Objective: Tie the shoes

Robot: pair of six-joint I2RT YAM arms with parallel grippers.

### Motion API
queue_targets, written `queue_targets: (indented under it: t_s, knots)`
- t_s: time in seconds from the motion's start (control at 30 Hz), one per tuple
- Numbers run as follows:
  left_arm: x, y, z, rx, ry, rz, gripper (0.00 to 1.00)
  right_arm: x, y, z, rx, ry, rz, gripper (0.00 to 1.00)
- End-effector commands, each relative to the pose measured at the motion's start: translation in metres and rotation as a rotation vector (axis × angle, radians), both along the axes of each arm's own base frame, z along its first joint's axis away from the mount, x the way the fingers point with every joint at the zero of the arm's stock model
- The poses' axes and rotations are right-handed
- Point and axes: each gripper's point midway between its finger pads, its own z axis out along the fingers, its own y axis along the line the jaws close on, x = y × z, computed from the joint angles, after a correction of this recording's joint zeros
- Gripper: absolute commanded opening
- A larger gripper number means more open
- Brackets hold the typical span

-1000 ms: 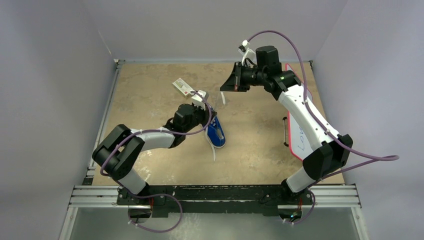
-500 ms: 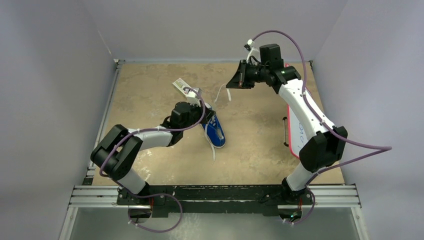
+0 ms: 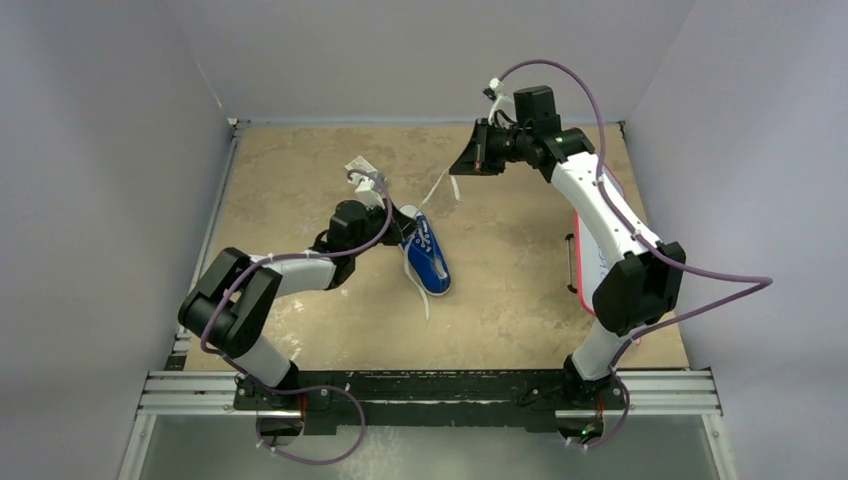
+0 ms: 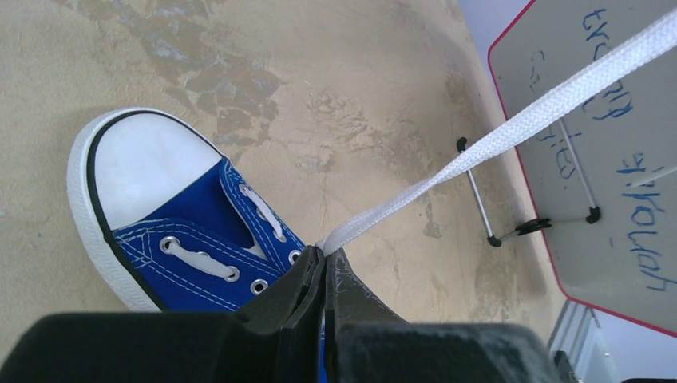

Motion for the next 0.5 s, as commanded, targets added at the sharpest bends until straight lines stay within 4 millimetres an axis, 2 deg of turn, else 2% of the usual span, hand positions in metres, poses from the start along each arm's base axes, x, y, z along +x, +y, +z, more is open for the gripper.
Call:
queue_targets:
  t_s: [0.0,0.1,0.27,0.37,0.47]
  knots:
    - [-0.001,-0.006,0.032,-0.119,-0.037,-0.033,0.0,0.022,0.019,0.016,0.111,-0.032,0.014,0.0]
    - [-0.004,-0.008,0.033,-0.146,-0.028,-0.039,0.0,0.034,0.038,0.0,0.172,0.006,0.037,0.0]
    - [-0.012,-0.005,0.028,-0.188,-0.016,-0.031,0.0,0.045,0.08,-0.047,0.192,0.144,0.051,0.0]
    - [-0.02,-0.003,0.027,-0.215,-0.022,-0.037,0.0,0.036,0.118,-0.072,0.132,0.2,0.096,0.0]
    - [-0.028,0.0,0.023,-0.224,-0.026,-0.049,0.0,0.024,0.136,-0.107,0.022,0.301,0.112,0.0]
